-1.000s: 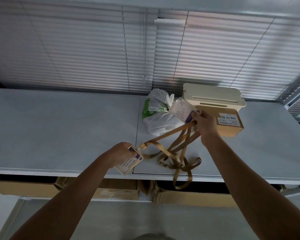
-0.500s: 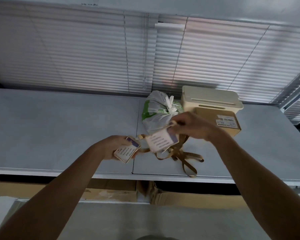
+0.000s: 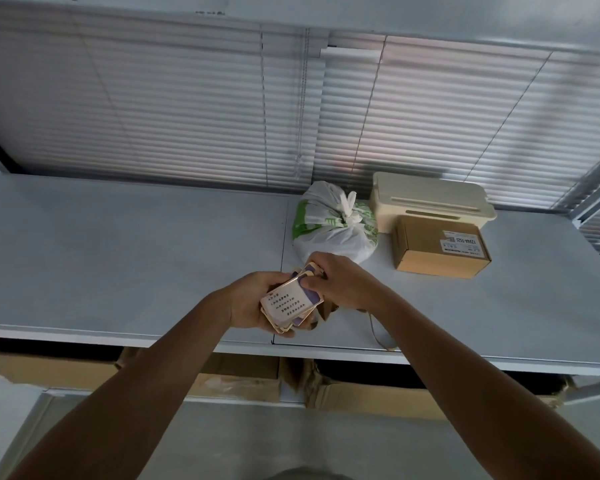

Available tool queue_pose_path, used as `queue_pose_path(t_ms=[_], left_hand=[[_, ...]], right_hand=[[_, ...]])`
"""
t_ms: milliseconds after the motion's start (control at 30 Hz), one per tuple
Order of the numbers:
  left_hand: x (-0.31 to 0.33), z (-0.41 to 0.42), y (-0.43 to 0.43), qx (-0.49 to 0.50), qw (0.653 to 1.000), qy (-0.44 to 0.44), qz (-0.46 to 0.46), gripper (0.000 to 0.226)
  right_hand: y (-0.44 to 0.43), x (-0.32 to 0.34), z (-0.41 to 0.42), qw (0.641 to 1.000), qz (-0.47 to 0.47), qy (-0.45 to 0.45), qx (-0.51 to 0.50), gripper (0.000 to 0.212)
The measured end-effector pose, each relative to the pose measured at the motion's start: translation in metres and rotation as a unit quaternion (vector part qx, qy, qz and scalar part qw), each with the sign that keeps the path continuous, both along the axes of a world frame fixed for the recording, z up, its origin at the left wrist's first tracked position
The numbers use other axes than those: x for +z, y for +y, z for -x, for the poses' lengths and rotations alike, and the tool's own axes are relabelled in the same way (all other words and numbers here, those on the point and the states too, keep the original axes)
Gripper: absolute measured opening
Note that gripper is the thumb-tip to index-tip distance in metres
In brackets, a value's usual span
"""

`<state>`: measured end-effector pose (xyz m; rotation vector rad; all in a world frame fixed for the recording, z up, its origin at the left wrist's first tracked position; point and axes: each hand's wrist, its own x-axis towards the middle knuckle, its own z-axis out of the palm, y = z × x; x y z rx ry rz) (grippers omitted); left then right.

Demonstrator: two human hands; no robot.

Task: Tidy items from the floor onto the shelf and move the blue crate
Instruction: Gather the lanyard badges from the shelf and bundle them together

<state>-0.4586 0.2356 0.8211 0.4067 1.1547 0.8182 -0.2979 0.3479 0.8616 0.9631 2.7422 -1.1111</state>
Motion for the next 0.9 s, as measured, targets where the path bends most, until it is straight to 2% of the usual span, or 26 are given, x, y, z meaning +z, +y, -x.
queue_pose_path(t_ms=[67, 133, 233, 300, 367, 467, 600, 700, 800, 867, 900], left_hand=[[0.001, -0.001, -0.004, -0.037, 0.999, -0.022, -0.027, 0.052], [0.002, -0.001, -0.007, -0.05, 0.997, -0.023, -0.048, 0.046], [0.005, -0.008, -0.006, -0.019, 0.997, 0.045, -0.055, 0.026], [0.009, -0.008, -0.003, -0.003, 0.994, 0.095, -0.051, 0.024], [0.013, -0.002, -0.003, -0.021, 0.99, 0.129, -0.058, 0.029], [0.018, 0.011, -0.004, -0.039, 0.982, 0.171, -0.064, 0.033], [0.025, 0.034, -0.01, -0.028, 0.969, 0.238, -0.056, 0.031], [0.032, 0.048, -0.016, -0.022, 0.966, 0.252, -0.061, 0.03], [0.04, 0.046, -0.017, -0.046, 0.964, 0.252, -0.077, 0.027], [0.042, 0.038, -0.013, -0.057, 0.963, 0.246, -0.088, 0.028], [0.042, 0.032, -0.01, -0.06, 0.964, 0.242, -0.092, 0.028]], right_hand=[[-0.002, -0.003, 0.001, 1.0, -0.025, 0.005, 0.001, 0.021], [-0.001, -0.006, 0.001, 0.999, -0.036, 0.022, -0.008, 0.026], [0.005, -0.012, -0.006, 0.997, -0.024, 0.06, -0.036, 0.039], [0.008, -0.013, -0.015, 0.995, 0.027, 0.076, -0.051, 0.049], [0.014, -0.017, -0.026, 0.994, 0.057, 0.071, -0.054, 0.044], [0.024, -0.028, -0.044, 0.997, -0.014, 0.034, -0.069, 0.013], [0.038, -0.039, -0.071, 0.987, -0.04, 0.042, -0.152, 0.026], [0.058, -0.058, -0.108, 0.969, -0.134, -0.07, -0.194, 0.02], [0.066, -0.072, -0.136, 0.944, -0.124, -0.234, -0.196, 0.019], [0.065, -0.07, -0.134, 0.942, -0.099, -0.291, -0.139, 0.056], [0.06, -0.063, -0.127, 0.954, -0.075, -0.269, -0.111, 0.076]])
